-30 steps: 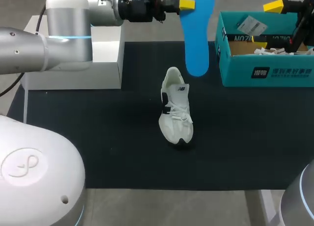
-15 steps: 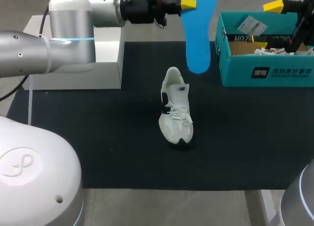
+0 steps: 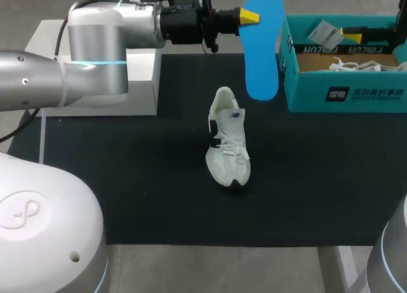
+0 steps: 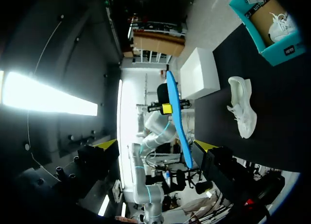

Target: Take the shoe out of the shoebox, open the shoe tongue, remove and reinsert the insole, then place the shoe into the shoebox

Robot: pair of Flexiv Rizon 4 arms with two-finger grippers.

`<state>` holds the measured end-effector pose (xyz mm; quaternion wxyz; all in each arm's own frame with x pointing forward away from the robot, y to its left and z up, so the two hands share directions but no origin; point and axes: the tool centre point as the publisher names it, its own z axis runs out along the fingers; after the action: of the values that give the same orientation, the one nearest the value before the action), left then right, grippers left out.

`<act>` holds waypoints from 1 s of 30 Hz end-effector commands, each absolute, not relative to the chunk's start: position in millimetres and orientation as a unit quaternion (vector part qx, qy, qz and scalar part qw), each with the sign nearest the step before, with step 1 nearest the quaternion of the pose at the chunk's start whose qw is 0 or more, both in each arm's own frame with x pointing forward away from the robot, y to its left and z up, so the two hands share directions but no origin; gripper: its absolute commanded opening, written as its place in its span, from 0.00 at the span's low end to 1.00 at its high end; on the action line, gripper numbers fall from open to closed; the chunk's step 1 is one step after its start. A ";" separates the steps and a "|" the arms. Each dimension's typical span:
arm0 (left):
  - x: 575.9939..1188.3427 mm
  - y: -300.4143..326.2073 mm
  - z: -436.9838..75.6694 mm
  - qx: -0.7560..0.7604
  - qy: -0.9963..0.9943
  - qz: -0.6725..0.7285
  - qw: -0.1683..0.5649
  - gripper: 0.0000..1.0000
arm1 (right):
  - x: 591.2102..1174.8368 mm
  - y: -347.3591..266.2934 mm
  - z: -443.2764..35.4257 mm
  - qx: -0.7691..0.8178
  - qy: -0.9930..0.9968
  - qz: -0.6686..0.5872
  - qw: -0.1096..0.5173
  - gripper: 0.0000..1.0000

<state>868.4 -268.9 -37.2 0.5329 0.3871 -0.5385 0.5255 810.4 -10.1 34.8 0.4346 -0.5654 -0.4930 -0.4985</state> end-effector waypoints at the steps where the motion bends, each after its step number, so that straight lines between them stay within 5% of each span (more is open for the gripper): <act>1: 869.7 -270.8 -39.4 0.399 -0.539 0.511 0.538 0.00 | 815.4 0.3 67.6 -0.735 -0.491 -0.325 0.335 1.00; 13: 873.3 -272.7 -42.2 0.411 -0.512 0.470 0.590 0.00 | 830.7 47.5 92.7 -0.829 -0.533 -0.123 0.116 1.00; 30: 894.7 -271.9 -38.2 0.409 -0.545 0.397 0.615 0.00 | 834.4 101.4 84.1 -0.806 -0.591 0.007 -0.027 1.00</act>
<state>889.9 -271.1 -38.2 0.6023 0.4232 -0.5302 0.4208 828.4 90.2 81.9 0.2058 -0.7744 -0.5375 -0.2627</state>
